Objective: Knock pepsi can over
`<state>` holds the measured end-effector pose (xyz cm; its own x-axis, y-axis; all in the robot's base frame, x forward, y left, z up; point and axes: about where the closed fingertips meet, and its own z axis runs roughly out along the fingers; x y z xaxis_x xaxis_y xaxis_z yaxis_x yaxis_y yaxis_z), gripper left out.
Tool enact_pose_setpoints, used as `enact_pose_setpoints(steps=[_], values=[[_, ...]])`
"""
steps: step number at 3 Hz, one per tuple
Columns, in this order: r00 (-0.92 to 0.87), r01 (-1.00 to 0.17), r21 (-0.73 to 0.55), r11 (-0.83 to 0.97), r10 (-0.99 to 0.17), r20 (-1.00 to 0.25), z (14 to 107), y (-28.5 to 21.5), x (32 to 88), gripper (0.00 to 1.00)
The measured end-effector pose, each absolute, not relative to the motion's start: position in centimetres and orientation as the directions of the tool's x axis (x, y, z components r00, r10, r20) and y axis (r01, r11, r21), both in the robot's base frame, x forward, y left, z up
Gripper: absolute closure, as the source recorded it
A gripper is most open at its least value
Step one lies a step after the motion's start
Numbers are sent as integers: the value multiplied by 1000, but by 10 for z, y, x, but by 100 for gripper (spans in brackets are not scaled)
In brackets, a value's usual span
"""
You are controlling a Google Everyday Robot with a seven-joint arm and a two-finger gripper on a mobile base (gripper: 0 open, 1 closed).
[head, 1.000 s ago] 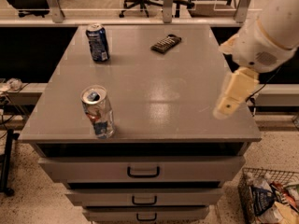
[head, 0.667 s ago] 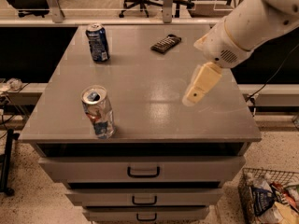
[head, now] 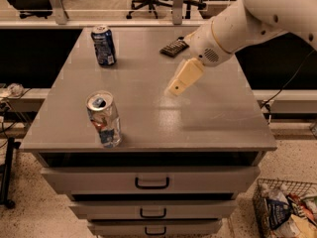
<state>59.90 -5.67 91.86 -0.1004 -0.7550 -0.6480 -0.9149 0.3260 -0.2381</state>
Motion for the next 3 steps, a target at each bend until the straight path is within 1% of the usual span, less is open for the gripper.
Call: enact_pose_setpoints(steps=[1,2,3], values=[[-100,-915,-238,326,-755,-648,919,-57,599,0],[-84,-902,-249,352,-709,-700,918,-37,620,0],[-39,-885,-257,389,-612,-790,923,4,665,0]])
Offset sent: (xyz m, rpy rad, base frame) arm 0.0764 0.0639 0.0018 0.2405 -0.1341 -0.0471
